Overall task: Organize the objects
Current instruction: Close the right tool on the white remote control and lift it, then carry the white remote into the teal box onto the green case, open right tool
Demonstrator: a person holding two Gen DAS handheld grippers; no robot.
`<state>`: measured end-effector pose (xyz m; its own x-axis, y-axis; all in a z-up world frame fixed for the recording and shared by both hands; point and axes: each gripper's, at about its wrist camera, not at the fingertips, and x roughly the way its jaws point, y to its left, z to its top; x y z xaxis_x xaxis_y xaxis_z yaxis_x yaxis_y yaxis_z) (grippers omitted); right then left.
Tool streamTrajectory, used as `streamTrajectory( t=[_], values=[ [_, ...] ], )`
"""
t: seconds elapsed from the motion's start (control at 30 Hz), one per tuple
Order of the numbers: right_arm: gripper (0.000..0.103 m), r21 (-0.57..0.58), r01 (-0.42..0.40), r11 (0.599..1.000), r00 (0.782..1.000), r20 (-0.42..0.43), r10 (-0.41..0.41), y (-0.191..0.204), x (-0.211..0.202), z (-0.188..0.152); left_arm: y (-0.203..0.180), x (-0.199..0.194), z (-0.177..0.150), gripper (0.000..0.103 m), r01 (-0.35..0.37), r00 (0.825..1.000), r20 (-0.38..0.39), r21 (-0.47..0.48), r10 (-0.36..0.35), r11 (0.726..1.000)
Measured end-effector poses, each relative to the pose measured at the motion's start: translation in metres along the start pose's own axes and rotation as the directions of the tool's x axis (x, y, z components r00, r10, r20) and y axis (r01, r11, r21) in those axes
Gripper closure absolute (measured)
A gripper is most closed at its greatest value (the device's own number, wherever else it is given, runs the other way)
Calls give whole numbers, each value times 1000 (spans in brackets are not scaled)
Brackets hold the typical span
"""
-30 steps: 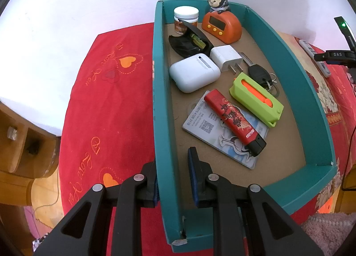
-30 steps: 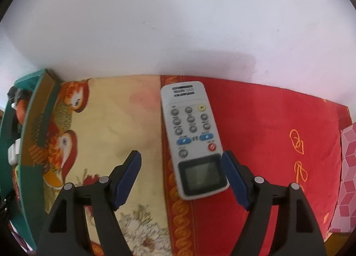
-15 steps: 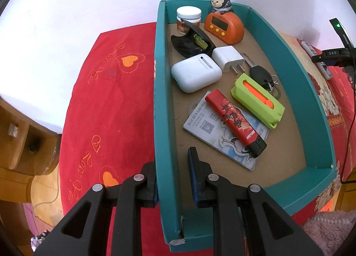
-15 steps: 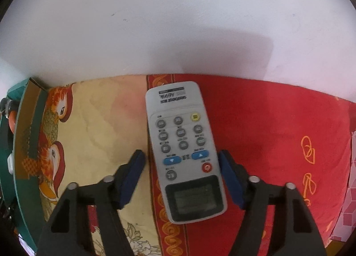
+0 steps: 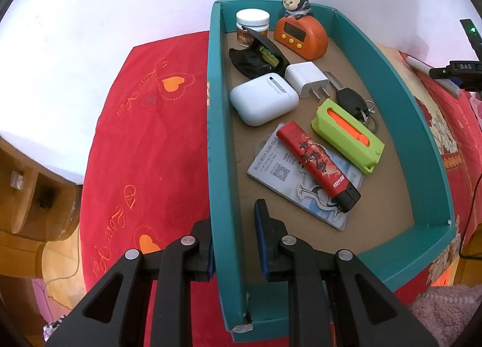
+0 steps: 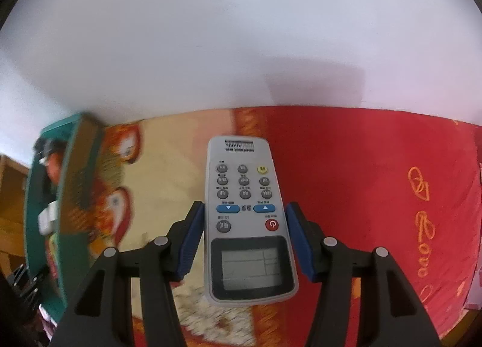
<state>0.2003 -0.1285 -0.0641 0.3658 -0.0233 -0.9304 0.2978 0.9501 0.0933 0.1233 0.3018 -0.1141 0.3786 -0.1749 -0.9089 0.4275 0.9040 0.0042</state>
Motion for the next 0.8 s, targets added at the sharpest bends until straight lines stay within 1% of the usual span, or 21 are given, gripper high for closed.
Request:
streamTrajectory(
  t=[0.1, 0.2, 0.23, 0.37, 0.43, 0.47, 0.5, 0.53, 0.57, 0.63, 0.8],
  values=[
    [48, 20, -68, 997, 998, -11, 69, 6, -5, -10, 0, 0, 0, 82, 2, 1000, 0, 4, -2, 1000],
    [48, 25, -116, 993, 993, -21, 116, 15, -9, -22, 0, 0, 0, 82, 3, 1000, 0, 10, -3, 1000],
    [48, 26, -130, 991, 991, -25, 131, 26, -11, -24, 0, -1, 0, 82, 3, 1000, 0, 11, -3, 1000],
    [49, 37, -195, 980, 981, -19, 195, 45, -25, -34, -1, -1, -1, 82, 5, 1000, 2, 17, -5, 1000],
    [51, 32, -218, 975, 976, -9, 218, 60, -34, -35, -2, -1, -1, 82, 5, 1000, 2, 19, -5, 1000],
    [60, 20, -242, 970, 970, 0, 242, 70, -40, -35, -2, -1, -2, 82, 6, 1000, 2, 20, -6, 1000],
    [81, 13, -259, 966, 966, 11, 259, 76, -43, -34, -2, -2, -2, 82, 6, 1000, 3, 21, -6, 1000],
    [85, 9, -264, 964, 964, 18, 264, 82, -49, -33, -2, -2, -2, 82, 7, 1000, 3, 21, -7, 1000],
    [86, -6, -264, 965, 964, 33, 264, 90, -54, -31, -2, -2, -2, 82, 8, 1000, 4, 20, -8, 1000],
    [86, -36, -283, 959, 958, 33, 284, 103, -57, -30, -2, -2, -2, 82, 9, 1000, 4, 20, -9, 1000],
    [86, -87, -242, 966, 970, 1, 243, 120, -42, -33, -2, -3, -3, 82, 10, 1000, 5, 21, -10, 1000]
  ],
)
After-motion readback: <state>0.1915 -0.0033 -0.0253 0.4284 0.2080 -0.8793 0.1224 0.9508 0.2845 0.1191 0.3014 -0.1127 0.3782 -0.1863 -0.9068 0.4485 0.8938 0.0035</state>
